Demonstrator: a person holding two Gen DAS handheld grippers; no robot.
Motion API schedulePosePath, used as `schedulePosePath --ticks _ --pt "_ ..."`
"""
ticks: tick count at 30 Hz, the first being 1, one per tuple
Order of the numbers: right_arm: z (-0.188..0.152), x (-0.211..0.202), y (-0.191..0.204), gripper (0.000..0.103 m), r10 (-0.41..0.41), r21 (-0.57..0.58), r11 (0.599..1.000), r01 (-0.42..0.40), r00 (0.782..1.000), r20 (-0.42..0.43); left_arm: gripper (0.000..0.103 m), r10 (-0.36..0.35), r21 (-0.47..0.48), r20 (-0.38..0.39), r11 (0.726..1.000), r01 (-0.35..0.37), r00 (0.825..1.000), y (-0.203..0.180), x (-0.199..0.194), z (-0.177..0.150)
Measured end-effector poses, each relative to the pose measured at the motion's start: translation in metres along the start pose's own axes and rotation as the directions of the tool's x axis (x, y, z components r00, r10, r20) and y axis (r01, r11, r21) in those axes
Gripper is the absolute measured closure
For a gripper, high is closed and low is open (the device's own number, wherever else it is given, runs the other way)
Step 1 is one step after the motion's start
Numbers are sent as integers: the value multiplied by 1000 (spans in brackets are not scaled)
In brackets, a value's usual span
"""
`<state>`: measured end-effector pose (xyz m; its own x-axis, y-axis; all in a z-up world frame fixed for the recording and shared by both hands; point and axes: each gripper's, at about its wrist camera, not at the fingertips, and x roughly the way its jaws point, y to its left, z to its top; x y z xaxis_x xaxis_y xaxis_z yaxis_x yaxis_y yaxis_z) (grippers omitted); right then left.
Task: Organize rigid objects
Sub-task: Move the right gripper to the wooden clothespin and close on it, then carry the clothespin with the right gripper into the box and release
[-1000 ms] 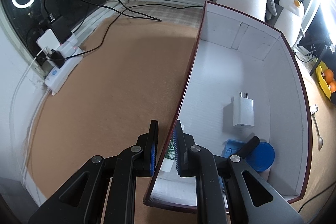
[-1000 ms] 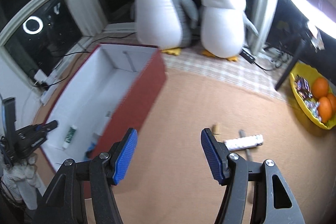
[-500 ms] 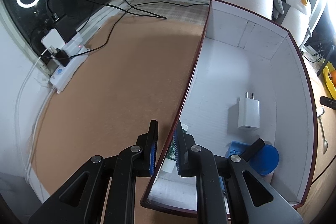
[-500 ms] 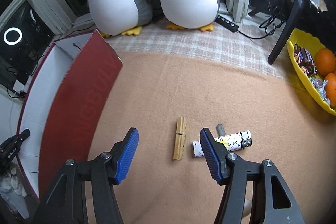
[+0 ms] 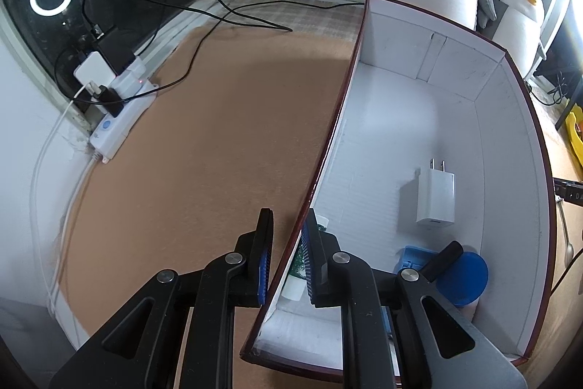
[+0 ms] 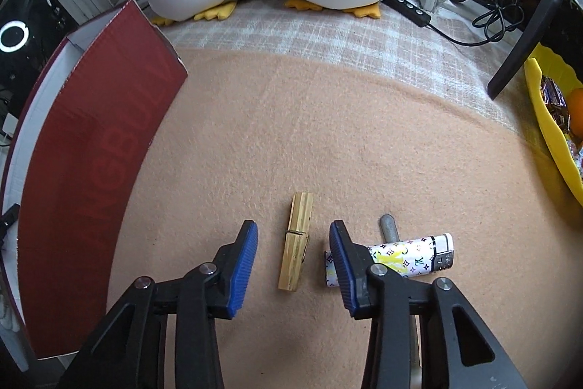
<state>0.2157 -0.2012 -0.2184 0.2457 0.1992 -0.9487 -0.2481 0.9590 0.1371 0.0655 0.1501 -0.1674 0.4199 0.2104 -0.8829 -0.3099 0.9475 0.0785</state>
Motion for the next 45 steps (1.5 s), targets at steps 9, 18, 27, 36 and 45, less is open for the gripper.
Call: schedulePosePath --ticks 9,18,27,36,45 --pt "-6 8 5 91 -26 -13 1000 26 1000 -16 89 -10 -2 2 1000 10 1000 2 0 1" --pt "-8 -20 6 91 -33 18 999 33 999 43 89 -37 -7 14 999 37 999 5 0 0" --pt "-9 -62 42 91 -18 -32 999 22 992 123 89 -68 -9 29 998 68 997 9 -3 -4" --pt "-12 -100 97 91 34 -125 992 -11 982 188 90 -97 -14 41 995 98 994 13 -6 -6" --pt "-22 -113 158 91 92 -221 974 -49 977 190 90 -124 -13 55 992 125 991 15 -8 -8"
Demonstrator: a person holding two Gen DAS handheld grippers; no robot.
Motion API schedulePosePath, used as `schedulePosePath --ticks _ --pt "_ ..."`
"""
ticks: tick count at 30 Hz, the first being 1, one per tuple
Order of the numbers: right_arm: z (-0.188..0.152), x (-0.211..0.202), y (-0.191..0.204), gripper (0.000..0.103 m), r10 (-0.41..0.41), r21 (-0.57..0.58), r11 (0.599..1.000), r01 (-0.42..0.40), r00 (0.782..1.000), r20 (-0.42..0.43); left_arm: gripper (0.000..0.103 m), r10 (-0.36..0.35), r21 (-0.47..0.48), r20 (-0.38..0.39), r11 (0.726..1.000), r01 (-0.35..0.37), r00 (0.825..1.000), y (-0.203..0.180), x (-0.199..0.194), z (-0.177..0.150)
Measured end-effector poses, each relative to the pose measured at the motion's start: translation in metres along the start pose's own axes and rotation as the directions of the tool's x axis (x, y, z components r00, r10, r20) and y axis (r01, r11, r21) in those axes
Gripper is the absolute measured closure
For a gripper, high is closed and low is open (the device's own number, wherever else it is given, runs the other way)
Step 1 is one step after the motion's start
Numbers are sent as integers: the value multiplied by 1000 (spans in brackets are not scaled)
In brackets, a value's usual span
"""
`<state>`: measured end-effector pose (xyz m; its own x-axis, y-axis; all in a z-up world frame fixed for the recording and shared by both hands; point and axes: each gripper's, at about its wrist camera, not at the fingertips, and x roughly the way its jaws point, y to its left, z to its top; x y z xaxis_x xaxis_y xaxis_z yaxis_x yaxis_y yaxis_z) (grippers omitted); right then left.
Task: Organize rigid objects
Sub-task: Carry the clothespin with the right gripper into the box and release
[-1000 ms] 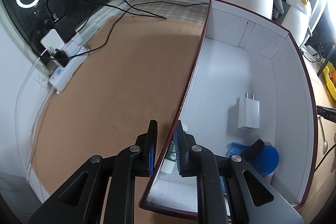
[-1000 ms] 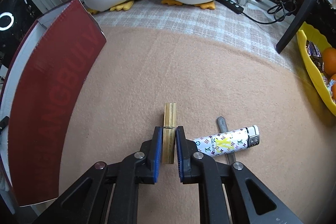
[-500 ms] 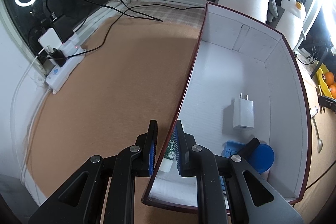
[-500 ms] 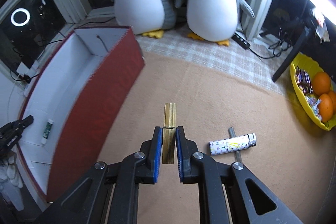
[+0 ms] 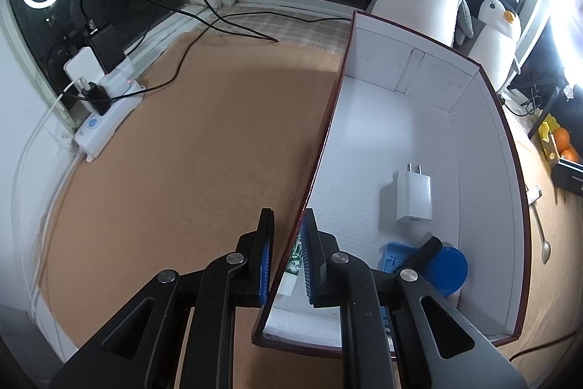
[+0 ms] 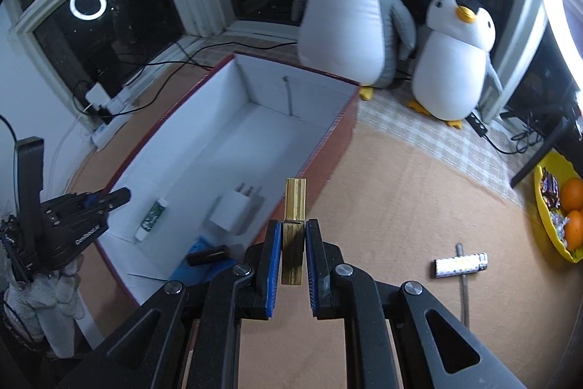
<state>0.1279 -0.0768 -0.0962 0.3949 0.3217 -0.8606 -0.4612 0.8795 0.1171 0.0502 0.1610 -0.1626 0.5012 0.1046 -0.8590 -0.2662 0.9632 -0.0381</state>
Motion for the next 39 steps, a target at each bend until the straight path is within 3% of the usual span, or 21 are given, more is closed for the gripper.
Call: schedulePosePath --ticks 13,31,33,37,39 --pt "-3 19 59 91 42 -74 996 -45 998 -36 93 -27 1 12 1000 27 1000 4 -1 -1" --pt "-9 42 82 91 34 -104 994 -42 996 -77 94 -34 2 12 999 34 999 6 1 -2" --pt "-9 41 83 84 33 -109 993 -41 997 -73 94 -33 2 11 999 33 999 5 2 -2" --pt "-7 37 84 58 31 -116 993 -36 998 -48 94 -30 3 10 1000 30 1000 5 2 -2" --pt "-7 34 84 56 31 -118 992 -35 999 -37 94 -28 3 9 1000 28 1000 5 2 -1"
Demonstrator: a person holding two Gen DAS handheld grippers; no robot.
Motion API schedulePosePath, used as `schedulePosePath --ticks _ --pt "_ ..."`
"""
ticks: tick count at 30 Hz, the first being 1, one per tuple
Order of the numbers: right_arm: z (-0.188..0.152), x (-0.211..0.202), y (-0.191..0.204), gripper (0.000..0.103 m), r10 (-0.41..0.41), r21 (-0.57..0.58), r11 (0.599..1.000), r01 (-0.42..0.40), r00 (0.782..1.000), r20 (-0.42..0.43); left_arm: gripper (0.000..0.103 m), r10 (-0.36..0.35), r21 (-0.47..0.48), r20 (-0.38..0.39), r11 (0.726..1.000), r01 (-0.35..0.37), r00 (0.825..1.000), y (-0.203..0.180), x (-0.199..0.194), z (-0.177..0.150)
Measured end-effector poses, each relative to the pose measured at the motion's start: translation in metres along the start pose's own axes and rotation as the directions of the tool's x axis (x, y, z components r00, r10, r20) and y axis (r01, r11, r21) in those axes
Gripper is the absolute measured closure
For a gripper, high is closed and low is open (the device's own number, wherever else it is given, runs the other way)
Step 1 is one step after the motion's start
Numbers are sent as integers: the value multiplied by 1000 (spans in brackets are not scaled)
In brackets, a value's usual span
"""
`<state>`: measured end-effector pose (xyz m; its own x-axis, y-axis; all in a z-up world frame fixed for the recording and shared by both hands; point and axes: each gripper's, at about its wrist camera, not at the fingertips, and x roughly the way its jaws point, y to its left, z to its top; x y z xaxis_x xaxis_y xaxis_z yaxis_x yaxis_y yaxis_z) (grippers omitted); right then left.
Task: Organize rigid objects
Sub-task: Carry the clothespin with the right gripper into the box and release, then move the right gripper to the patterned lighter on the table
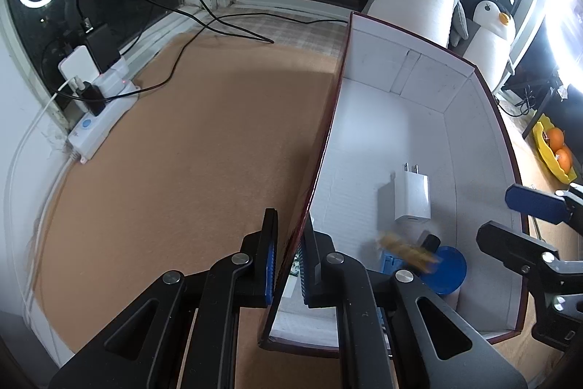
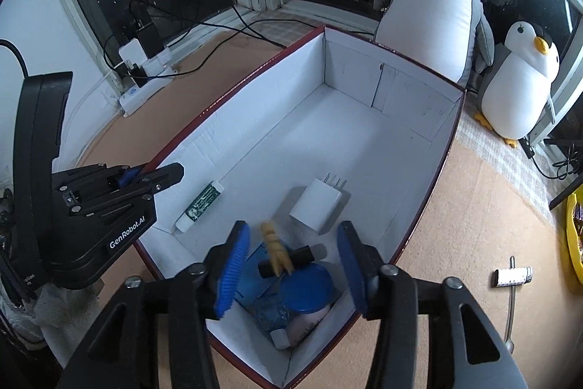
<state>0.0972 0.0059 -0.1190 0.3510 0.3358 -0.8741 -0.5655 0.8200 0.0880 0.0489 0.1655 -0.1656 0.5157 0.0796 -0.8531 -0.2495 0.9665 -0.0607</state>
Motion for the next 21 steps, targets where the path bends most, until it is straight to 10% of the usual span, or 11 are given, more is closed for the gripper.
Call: schedulePosePath --ticks 21 --pt "-5 -31 -47 56 -17 102 995 11 998 57 94 34 19 -14 999 -34 999 -6 2 3"
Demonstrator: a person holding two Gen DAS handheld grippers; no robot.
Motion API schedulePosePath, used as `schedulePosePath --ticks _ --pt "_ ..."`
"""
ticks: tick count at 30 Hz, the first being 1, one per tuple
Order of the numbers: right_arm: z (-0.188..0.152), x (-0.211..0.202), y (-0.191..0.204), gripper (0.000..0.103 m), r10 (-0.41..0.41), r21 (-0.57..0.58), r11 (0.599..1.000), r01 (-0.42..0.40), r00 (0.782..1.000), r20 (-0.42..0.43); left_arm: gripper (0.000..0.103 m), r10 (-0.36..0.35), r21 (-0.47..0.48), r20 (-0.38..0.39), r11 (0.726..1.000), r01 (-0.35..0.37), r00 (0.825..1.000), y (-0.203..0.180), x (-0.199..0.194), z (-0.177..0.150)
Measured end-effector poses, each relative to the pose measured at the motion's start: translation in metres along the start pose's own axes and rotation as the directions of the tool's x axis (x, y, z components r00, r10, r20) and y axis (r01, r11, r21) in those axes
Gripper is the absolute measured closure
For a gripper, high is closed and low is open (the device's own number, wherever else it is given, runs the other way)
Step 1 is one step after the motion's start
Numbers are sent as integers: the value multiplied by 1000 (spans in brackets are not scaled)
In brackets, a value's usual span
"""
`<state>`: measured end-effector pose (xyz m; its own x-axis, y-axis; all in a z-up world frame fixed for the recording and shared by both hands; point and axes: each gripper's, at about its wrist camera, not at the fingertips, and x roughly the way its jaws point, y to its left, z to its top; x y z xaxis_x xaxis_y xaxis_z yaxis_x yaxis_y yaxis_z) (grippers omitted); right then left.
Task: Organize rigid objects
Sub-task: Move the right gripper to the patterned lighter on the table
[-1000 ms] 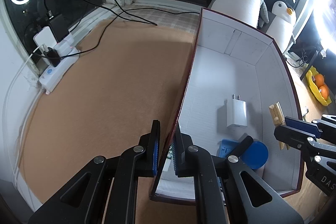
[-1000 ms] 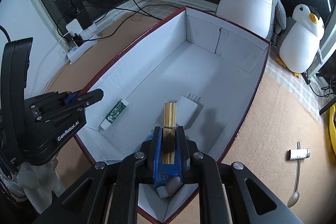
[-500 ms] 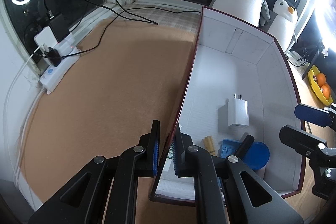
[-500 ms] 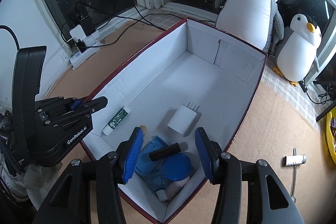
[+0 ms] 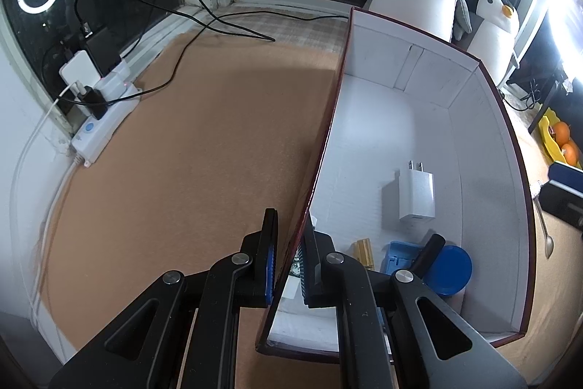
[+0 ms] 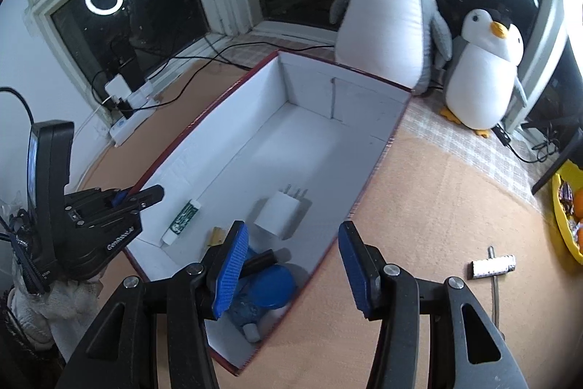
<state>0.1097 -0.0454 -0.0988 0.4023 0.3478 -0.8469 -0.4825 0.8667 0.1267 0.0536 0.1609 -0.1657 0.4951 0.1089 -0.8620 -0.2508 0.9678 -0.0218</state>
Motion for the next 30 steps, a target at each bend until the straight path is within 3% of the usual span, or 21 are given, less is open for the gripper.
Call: schedulePosePath --ticks 8,17,30 --pt "-9 -7 -58 56 -35 125 992 34 999 4 94 24 6 -8 1000 -24 1000 -5 1 4" --pt "-31 3 -145 56 -93 298 949 106 994 -59 93 49 2 -15 999 -49 999 -7 1 4" --pt "-59 31 -227 56 -38 502 859 106 989 -143 92 71 -7 -20 997 -71 997 -9 1 4"
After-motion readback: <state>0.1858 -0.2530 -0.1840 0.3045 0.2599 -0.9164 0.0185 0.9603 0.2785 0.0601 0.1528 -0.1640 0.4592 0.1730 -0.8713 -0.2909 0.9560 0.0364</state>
